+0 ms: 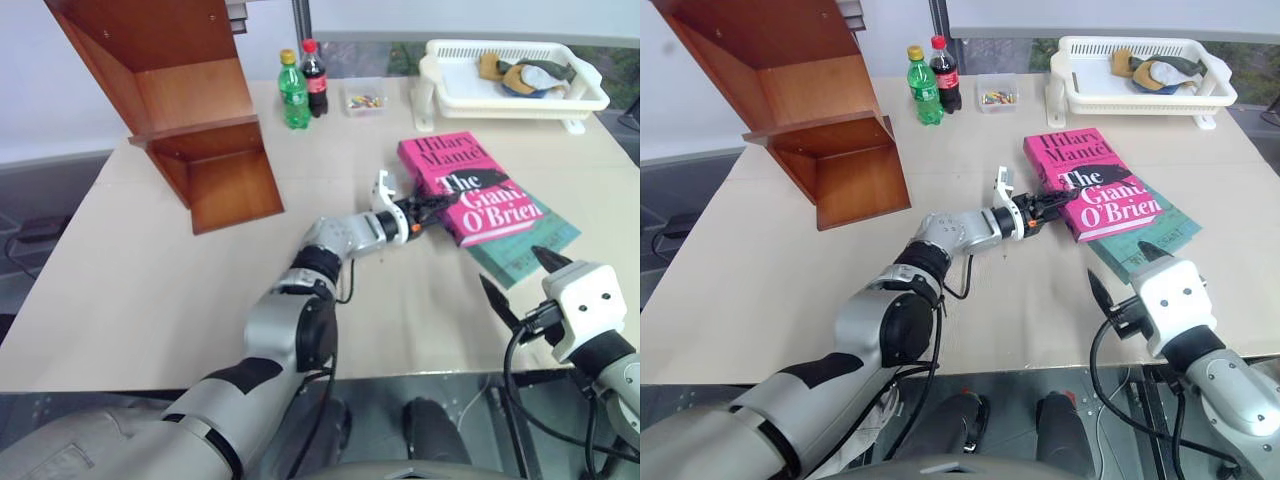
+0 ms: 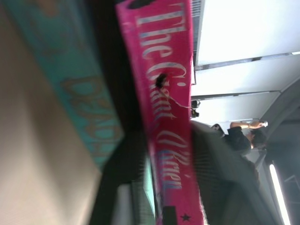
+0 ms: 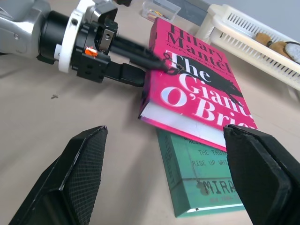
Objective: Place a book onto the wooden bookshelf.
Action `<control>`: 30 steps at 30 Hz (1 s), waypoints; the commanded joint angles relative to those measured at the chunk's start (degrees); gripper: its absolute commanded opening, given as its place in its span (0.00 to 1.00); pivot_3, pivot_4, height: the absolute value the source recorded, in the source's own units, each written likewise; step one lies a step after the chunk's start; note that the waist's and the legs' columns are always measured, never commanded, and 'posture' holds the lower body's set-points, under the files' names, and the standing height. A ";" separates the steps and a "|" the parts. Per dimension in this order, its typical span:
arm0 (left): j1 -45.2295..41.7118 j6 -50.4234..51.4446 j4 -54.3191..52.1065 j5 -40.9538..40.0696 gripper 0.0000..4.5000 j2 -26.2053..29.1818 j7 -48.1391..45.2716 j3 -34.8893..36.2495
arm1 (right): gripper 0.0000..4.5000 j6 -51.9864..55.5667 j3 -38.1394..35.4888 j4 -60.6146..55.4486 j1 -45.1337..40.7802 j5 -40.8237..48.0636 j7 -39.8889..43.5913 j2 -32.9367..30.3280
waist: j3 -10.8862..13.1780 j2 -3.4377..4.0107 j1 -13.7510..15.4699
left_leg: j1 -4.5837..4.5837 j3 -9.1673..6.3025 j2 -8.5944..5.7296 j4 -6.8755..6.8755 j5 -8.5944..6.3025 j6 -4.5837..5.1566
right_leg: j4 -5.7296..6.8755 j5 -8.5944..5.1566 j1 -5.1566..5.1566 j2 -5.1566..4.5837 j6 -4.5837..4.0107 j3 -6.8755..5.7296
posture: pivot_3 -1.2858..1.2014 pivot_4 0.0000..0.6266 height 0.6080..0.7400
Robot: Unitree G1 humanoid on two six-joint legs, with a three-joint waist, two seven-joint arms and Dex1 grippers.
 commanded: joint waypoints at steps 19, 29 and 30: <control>7.21 7.46 -25.40 1.19 0.01 2.39 -4.02 -3.01 | 0.90 -3.57 -5.85 -1.81 2.93 3.71 0.19 -2.36 | 0.01 -0.01 -0.06 | 0.00 -0.03 0.00 0.01 0.00 0.00 | 0.01 0.00 0.00 0.00 0.00 0.00 | 0.52 0.24 1.00; 16.99 -18.61 -57.96 23.24 0.01 18.34 -15.33 -27.24 | 0.90 0.17 -3.45 -0.92 -6.26 4.69 5.00 0.36 | 0.01 -0.01 0.05 | 0.00 0.04 0.07 -0.01 0.00 -0.01 | 0.00 0.02 0.02 0.04 -0.03 0.03 | 0.52 0.24 1.00; 16.89 -22.09 -58.84 25.39 0.01 20.54 -16.40 -28.09 | 0.90 0.55 -2.45 -0.43 -7.73 4.39 5.59 0.65 | 0.02 -0.03 0.01 | 0.00 0.04 0.07 -0.01 0.00 -0.01 | -0.02 0.02 0.02 0.03 -0.03 0.03 | 0.52 0.24 1.00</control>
